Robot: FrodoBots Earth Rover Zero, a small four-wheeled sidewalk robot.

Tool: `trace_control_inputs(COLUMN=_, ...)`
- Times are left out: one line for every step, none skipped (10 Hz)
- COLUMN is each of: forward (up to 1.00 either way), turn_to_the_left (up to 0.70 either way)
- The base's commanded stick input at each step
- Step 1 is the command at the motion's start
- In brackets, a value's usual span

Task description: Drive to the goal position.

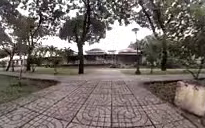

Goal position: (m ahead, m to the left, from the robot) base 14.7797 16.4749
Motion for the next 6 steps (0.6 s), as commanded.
trace_control_inputs(forward=0.5, turn_to_the_left=0.0)
trace_control_inputs(forward=0.5, turn_to_the_left=0.0)
trace_control_inputs(forward=0.5, turn_to_the_left=0.0)
trace_control_inputs(forward=0.5, turn_to_the_left=0.0)
trace_control_inputs(forward=0.5, turn_to_the_left=0.0)
trace_control_inputs(forward=0.5, turn_to_the_left=0.0)
